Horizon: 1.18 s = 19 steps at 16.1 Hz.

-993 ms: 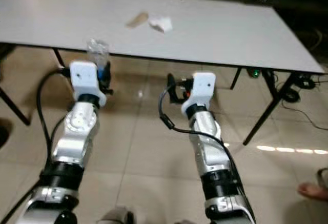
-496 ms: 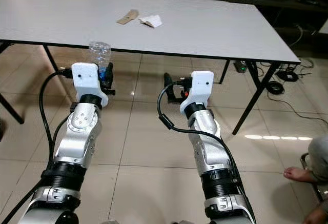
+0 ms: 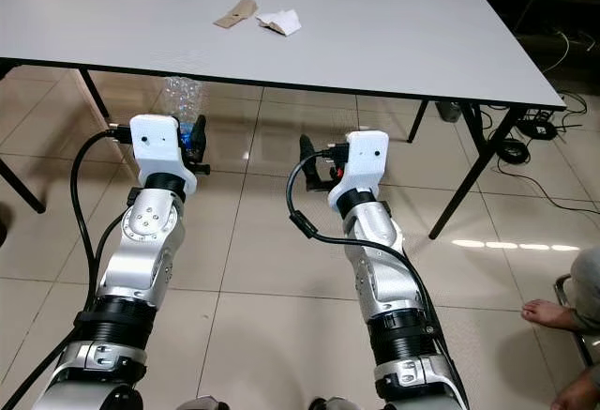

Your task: Picking trash to rubbish bin

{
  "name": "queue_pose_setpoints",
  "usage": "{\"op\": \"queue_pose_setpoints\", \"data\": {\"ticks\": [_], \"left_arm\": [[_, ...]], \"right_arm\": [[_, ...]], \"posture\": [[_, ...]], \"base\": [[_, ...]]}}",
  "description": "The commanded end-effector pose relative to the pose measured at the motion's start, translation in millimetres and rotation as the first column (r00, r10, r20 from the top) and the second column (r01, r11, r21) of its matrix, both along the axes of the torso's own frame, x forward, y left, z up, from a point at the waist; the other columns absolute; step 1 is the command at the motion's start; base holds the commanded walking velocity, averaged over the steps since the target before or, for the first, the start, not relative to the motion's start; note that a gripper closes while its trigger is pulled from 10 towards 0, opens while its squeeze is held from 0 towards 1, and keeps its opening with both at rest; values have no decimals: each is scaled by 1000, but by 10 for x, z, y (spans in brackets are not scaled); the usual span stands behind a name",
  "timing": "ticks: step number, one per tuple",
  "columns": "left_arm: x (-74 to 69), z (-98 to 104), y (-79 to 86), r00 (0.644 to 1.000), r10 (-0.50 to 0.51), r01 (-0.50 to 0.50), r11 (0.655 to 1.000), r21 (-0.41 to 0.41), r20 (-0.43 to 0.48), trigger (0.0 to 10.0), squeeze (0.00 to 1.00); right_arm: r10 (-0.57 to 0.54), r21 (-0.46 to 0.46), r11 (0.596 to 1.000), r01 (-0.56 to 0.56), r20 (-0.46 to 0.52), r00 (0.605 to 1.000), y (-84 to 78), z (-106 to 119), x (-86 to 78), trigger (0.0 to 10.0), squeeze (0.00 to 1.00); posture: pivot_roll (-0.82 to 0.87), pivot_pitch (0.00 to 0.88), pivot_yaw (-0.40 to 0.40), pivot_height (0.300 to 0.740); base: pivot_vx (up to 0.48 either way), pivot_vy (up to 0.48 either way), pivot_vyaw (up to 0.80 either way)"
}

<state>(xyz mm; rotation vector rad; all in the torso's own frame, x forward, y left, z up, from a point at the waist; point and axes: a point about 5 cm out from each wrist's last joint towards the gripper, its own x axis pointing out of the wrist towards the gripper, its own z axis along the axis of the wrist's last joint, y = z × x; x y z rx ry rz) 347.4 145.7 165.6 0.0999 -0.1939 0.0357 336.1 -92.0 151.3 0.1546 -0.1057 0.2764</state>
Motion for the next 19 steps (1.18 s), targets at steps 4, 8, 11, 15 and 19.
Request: {"op": "queue_pose_setpoints", "data": {"ticks": [4, 8, 11, 15, 19], "left_arm": [[-22, -63, -5, 1000, -3, 2, 1000, -2, -24, 10000, 0], [-30, -137, 25, 998, -10, 12, 1000, 19, -54, 10000, 0], [-68, -581, 135, 975, 2, 10, 998, 56, -221, 10000, 0], [-312, -1218, 244, 889, -36, 142, 969, 202, -456, 10000, 0], [-686, -1776, 398, 714, 14, 173, 965, 196, -700, 10000, 0]], "right_arm": [[-2, -43, 999, 1, -19, 1000, -2, -60, -9, 10000, 0], [-6, -42, 999, 4, -35, 999, -6, -106, -10, 10000, 0], [-69, -131, 990, 46, -173, 983, -159, -479, -12, 10000, 0], [-86, -256, 966, -29, -426, 901, -419, -1197, -250, 10000, 0], [-137, -314, 944, -97, -645, 752, -608, -1768, -668, 10000, 0]], "posture": [[-6, 75, -69, 740], [-5, 75, -67, 740], [-7, 72, -71, 740], [1, 63, -86, 740], [6, 40, -97, 740]], "base": [[0, 0, 800], [0, 0, 800], [0, 0, 800], [0, 0, 800], [0, 0, 800]]}}
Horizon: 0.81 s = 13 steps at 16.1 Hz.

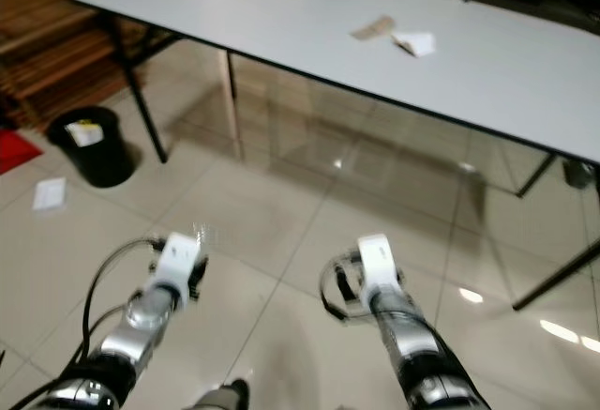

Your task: Picking trash to rubbish bin

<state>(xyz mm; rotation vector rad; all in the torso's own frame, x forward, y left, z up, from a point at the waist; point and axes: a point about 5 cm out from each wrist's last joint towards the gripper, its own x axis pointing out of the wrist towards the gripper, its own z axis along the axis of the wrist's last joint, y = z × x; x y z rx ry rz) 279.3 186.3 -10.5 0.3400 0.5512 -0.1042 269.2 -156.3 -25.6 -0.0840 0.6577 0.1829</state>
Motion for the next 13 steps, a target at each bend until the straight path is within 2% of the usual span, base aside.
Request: {"op": "queue_pose_setpoints", "data": {"ticks": [1, 2, 3, 4, 6, 9, 13], "left_arm": [[-236, -232, 25, 992, 23, -27, 999, -26, -126, 10000, 0], [-401, -361, 39, 982, 42, -51, 998, -41, -185, 10000, 0], [-445, -395, 39, 979, 47, -58, 997, -46, -200, 10000, 0], [-566, -481, 42, 971, 60, -69, 997, -30, -232, 10000, 0], [-707, -570, 64, 956, 110, -121, 992, -26, -272, 10000, 0], [-760, -601, 57, 951, 128, -147, 988, -47, -281, 10000, 0], [-769, -608, 41, 952, 122, -144, 988, -60, -281, 10000, 0]], "right_arm": [[2, -34, 999, -5, -80, 997, -16, -166, -180, 10000, 0], [-24, -38, 999, 20, -126, 992, -50, -255, -294, 10000, 0], [-27, -43, 999, 21, -143, 989, -58, -291, -342, 10000, 0], [-21, -49, 999, 12, -199, 980, -65, -396, -495, 10000, 0], [-23, -51, 999, 10, -248, 968, -65, -490, -652, 10000, 0], [-32, -47, 999, 20, -267, 963, -64, -538, -738, 10000, 0], [-22, -37, 999, 13, -277, 961, -50, -546, -751, 10000, 0]], "posture": [[10, 35, -104, 740], [10, 33, -107, 740], [11, 32, -108, 740], [15, 25, -113, 740], [19, 19, -114, 740], [16, 10, -111, 740], [14, 0, -107, 740]], "base": [[0, 0, 800], [0, 0, 800], [0, 0, 800], [0, 0, 800], [0, 0, 800], [0, 0, 800], [0, 0, 800]]}}
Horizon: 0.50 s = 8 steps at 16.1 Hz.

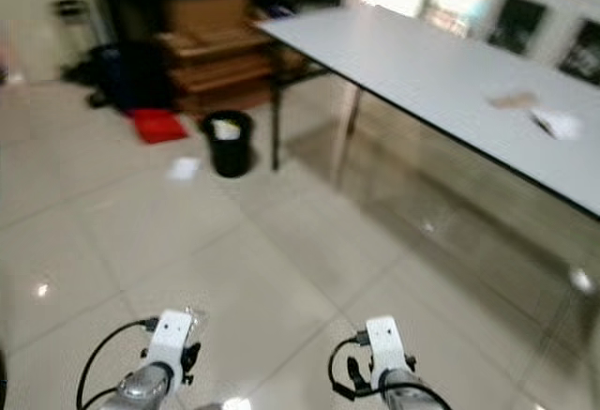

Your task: Picking trash to rubbish bin

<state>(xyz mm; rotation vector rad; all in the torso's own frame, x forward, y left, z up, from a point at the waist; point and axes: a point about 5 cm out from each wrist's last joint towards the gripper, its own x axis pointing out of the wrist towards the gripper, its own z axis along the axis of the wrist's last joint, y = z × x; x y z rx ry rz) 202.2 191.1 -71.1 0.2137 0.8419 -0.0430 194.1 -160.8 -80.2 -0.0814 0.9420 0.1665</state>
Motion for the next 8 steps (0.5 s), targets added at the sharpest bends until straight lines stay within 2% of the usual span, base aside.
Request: {"op": "queue_pose_setpoints", "data": {"ticks": [1, 5, 8], "left_arm": [[1, -4, -25, 1000, -1, 1, 1000, -14, 2, 10000, 0], [-15, -8, -20, 1000, 15, -15, 1000, -11, 13, 10000, 0], [-21, -5, 63, 999, 38, -38, 999, 21, 4, 10000, 0]], "right_arm": [[-1, 16, 1000, 1, 9, 1000, 18, 7, 12, 10000, 0], [21, 65, 998, -22, 10, 1000, 131, 5, 9, 10000, 0], [22, 71, 997, -22, 6, 1000, 156, -5, -10, 10000, 0]], "posture": [[15, 0, -106, 740], [18, 0, -105, 740], [19, 0, -99, 740]], "base": [[0, 0, 725], [0, 0, 0], [321, 0, 0]]}}
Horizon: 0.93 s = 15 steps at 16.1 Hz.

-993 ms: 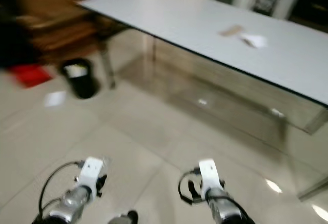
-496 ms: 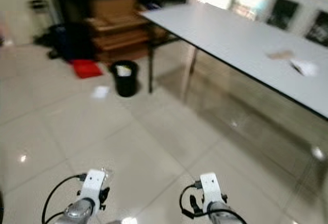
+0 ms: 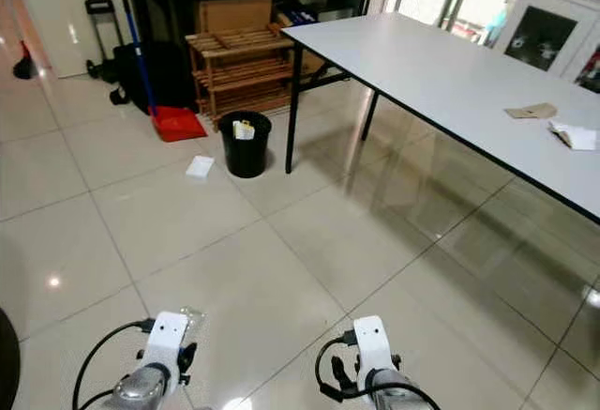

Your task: Picking trash to rubbish bin

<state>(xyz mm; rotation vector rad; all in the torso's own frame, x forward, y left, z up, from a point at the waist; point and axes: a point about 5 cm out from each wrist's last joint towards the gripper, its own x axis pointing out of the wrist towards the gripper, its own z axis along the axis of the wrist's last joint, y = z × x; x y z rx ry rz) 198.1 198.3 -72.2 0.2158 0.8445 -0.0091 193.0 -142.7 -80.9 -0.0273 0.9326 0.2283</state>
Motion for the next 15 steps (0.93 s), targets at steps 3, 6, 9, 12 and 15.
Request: {"op": "queue_pose_setpoints", "data": {"ticks": [3, 6, 9, 12, 15], "left_arm": [[27, 14, 12, 1000, 15, -15, 1000, 6, 7, 10000, 0], [64, 28, -29, 1000, 16, -16, 1000, -7, 18, 10000, 0], [50, 20, 1, 1000, 29, -29, 1000, 3, 4, 10000, 0], [57, 23, 6, 999, 37, -37, 999, 2, 2, 10000, 0], [51, 17, 8, 999, 35, -35, 999, 2, -7, 10000, 0]], "right_arm": [[-1, 3, 1000, 1, -1, 1000, -14, -8, -18, 10000, 0], [9, -16, 1000, -9, 5, 1000, -56, 3, 2, 10000, 0], [25, -37, 999, -25, 12, 1000, -80, 24, 46, 10000, 0], [19, -34, 999, -19, 11, 1000, -90, 39, 78, 10000, 0], [12, -31, 999, -12, 12, 1000, -63, 54, 113, 10000, 0]], "posture": [[17, 0, -96, 740], [17, 0, -97, 740], [26, 0, -110, 740], [43, 0, -114, 740], [45, 0, -107, 740]], "base": [[389, 0, 0], [394, 0, 0], [400, 0, 692], [402, 0, 0], [398, 0, 0]]}}
